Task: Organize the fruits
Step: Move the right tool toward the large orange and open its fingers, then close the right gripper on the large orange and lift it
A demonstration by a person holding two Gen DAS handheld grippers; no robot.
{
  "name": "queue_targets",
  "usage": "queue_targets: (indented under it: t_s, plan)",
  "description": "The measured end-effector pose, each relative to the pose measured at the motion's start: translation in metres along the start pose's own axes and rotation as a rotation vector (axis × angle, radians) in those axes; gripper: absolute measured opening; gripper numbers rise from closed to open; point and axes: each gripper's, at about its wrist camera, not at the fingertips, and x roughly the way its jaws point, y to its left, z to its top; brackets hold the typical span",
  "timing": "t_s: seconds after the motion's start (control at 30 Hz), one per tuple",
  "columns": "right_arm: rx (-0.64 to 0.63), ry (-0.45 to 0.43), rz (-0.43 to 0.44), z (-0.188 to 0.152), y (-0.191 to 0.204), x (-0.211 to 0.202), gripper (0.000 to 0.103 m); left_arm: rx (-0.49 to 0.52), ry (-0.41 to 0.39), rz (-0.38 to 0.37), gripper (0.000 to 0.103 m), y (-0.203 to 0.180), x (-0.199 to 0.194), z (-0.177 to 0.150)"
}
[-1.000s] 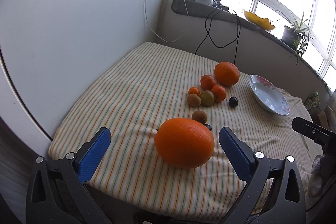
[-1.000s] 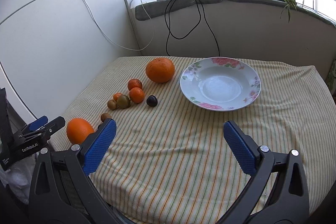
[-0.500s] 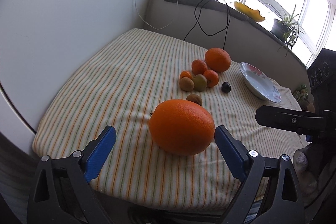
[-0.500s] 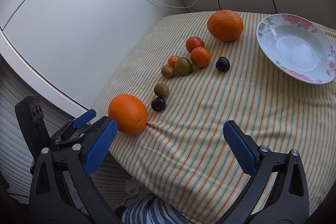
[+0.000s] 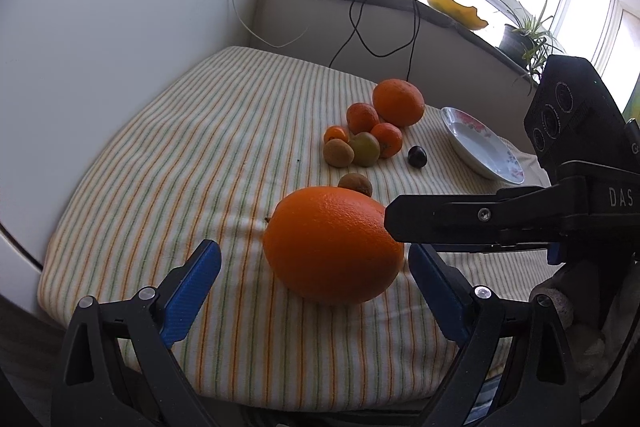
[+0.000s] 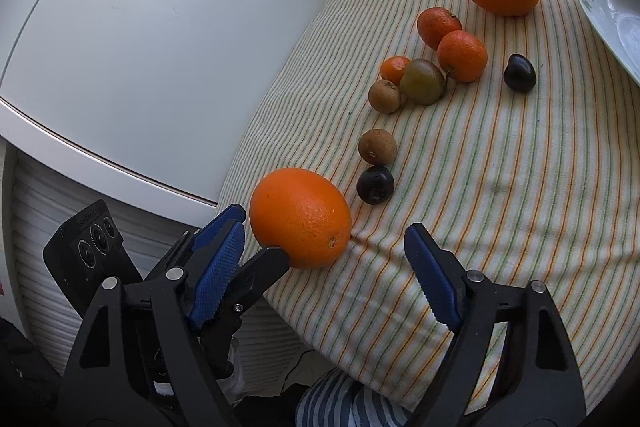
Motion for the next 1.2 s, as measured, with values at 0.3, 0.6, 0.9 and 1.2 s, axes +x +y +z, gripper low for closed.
queue_targets:
  t_s: [0.3, 0.6, 0.9, 1.2]
  plan:
    - [0.053, 0.065, 0.031, 0.010, -0.001, 0.033, 0.085, -0.010, 0.007, -0.035, 0.094, 0.003, 0.010, 0.001]
    - [0.062, 0.079, 0.044, 0.021, 0.006, 0.053, 0.075, -0.009, -0.001, -0.074, 0.078, 0.000, 0.010, 0.003]
    - [0.057, 0.072, 0.066, 0.037, 0.015, 0.064, 0.065, 0.010, -0.014, -0.048, 0.078, -0.009, 0.008, 0.004]
    - [0.026, 0.032, 0.067, 0.017, 0.013, 0.038, 0.065, 0.047, -0.045, -0.063, 0.078, -0.030, 0.001, 0.014]
